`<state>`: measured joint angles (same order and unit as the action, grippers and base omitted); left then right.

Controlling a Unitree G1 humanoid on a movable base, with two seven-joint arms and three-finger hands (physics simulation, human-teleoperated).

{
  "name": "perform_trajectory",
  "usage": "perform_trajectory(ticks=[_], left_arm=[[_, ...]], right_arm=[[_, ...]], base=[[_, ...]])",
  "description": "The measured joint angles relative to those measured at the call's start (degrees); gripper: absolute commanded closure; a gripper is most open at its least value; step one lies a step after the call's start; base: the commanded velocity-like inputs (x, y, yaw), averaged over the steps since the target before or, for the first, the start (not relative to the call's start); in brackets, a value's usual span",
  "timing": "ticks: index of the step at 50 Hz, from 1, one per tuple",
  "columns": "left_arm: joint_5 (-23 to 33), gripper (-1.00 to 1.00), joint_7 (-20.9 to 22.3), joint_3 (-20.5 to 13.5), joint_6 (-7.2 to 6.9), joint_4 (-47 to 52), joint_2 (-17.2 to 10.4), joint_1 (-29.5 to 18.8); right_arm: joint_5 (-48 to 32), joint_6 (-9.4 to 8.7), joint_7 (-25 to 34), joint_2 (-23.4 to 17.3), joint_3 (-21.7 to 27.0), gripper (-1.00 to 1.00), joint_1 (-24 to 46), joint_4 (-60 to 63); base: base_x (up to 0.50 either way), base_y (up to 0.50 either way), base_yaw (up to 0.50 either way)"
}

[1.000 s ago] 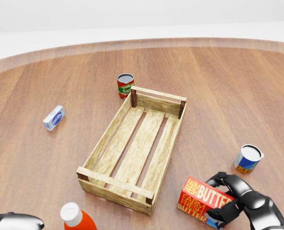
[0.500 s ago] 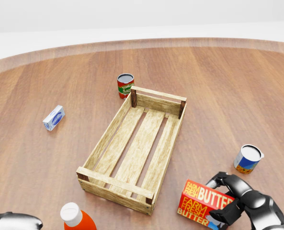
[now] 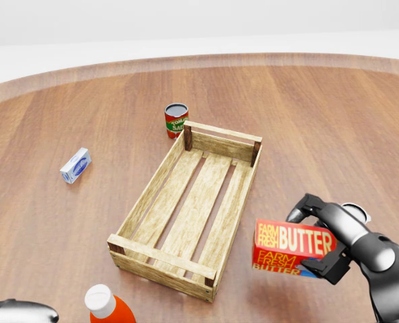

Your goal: Pick up the butter and put it in the tray.

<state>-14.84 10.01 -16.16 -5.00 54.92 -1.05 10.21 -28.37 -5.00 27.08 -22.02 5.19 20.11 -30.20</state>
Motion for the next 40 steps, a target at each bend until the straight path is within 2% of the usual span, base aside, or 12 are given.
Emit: perform_trajectory(ticks=[13, 21, 31, 40], left_arm=[[0.1, -1.00, 0.0, 0.1, 0.00, -0.3, 0.0, 0.0], [-0.1, -1.00, -0.1, -0.1, 0.00, -0.5, -0.1, -0.2], [-0.4, -1.00, -0.2, -0.4, 0.00, -0.6, -0.3, -0.6], [-0.1, -1.00, -0.2, 0.1, 0.00, -0.9, -0.2, -0.3]], right_arm=[[-3.7, 0.00, 5.8, 1.7, 1.4, 1.00, -3.8, 20.3], [-4.4, 0.00, 7.5, 2.7, 1.9, 1.00, -3.7, 27.4], [-3.4, 0.00, 4.4, 3.9, 1.8, 1.00, -1.1, 26.3], [0.8, 0.00, -0.5, 5.3, 1.0, 1.00, 4.3, 17.3]], base=[[0.00, 0.00, 0.00], [0.00, 0.00, 0.00], [0.00, 0.00, 0.00], [0.00, 0.00, 0.00]])
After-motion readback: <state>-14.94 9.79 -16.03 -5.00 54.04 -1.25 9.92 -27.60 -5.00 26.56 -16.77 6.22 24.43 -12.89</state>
